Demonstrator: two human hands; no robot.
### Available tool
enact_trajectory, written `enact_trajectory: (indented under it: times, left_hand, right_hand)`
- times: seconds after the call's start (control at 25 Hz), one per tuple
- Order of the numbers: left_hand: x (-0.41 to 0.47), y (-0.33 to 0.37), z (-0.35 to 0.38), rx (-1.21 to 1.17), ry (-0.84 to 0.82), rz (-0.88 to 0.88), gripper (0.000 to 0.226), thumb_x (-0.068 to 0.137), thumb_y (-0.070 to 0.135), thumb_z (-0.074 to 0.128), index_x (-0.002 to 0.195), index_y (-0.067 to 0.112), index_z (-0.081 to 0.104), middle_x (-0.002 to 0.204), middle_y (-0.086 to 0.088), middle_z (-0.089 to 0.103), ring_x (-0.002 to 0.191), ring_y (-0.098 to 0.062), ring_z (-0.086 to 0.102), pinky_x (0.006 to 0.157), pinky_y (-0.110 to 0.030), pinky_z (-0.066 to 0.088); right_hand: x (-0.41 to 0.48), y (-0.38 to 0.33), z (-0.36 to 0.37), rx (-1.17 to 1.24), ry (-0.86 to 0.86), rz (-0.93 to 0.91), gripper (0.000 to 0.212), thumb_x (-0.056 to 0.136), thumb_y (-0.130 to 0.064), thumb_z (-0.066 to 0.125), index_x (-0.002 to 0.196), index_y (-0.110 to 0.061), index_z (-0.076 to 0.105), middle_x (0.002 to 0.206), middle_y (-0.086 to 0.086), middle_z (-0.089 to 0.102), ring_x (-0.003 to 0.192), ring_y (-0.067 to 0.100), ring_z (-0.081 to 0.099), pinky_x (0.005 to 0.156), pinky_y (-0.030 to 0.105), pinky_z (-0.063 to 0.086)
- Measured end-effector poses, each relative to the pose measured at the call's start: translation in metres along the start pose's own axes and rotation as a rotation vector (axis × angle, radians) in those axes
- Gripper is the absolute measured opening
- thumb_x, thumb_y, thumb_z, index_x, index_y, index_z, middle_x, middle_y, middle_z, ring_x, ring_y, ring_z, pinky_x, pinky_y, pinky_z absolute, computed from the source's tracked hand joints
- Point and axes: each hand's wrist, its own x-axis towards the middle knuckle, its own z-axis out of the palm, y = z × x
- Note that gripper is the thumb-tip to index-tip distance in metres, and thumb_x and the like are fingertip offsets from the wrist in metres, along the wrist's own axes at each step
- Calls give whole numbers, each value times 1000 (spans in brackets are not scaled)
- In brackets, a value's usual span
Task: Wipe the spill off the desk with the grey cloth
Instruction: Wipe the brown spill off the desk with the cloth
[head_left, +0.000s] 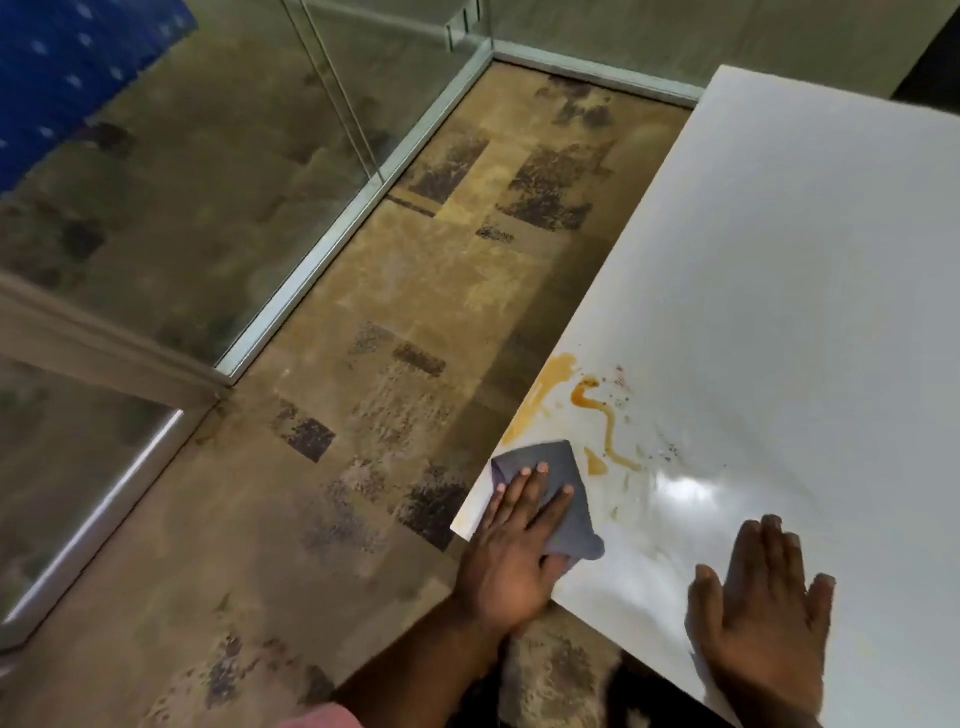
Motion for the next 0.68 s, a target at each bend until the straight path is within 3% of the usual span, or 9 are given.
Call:
enact_trajectory:
  times: [0.12, 0.2, 0.48, 0.6, 0.68]
  left_hand:
    - [69, -10, -13, 59, -19, 7, 64, 102, 55, 35, 161, 31, 26, 172, -6, 13, 159, -25, 11, 128, -44, 8]
    - [82, -13, -13, 64, -5, 6, 63, 102, 51, 37, 160, 28, 30, 171, -7, 19, 159, -26, 15, 128, -45, 14]
    - [-23, -33, -4, 36, 26, 13, 61, 103, 46, 50, 159, 32, 31, 169, -2, 26, 158, -21, 20, 125, -49, 29]
    - [36, -31, -16, 43, -19, 32, 64, 101, 54, 41, 160, 31, 30, 171, -5, 19, 159, -26, 15, 127, -48, 19]
    - [96, -24, -23, 27, -33, 58, 64, 100, 51, 40, 159, 25, 35, 170, -10, 22, 158, -31, 18, 127, -51, 21]
  right_hand:
    - [-2, 4, 8, -17, 30, 15, 76, 97, -49, 32, 160, -6, 29, 171, 14, 25, 158, 32, 21, 124, 59, 14]
    - [-2, 9, 10, -19, 37, 19, 76, 98, -50, 31, 161, -9, 26, 172, 11, 22, 159, 30, 18, 125, 58, 11]
    - [-1, 11, 12, -45, 28, 41, 76, 97, -50, 32, 162, -11, 23, 173, 9, 20, 160, 28, 15, 125, 58, 11]
    - [-1, 7, 10, -60, 22, 44, 76, 98, -50, 32, 161, -9, 26, 172, 10, 22, 160, 28, 16, 126, 58, 12]
    - [-2, 5, 7, -57, 20, 44, 77, 98, -50, 32, 162, -9, 26, 173, 10, 21, 161, 27, 14, 128, 56, 9]
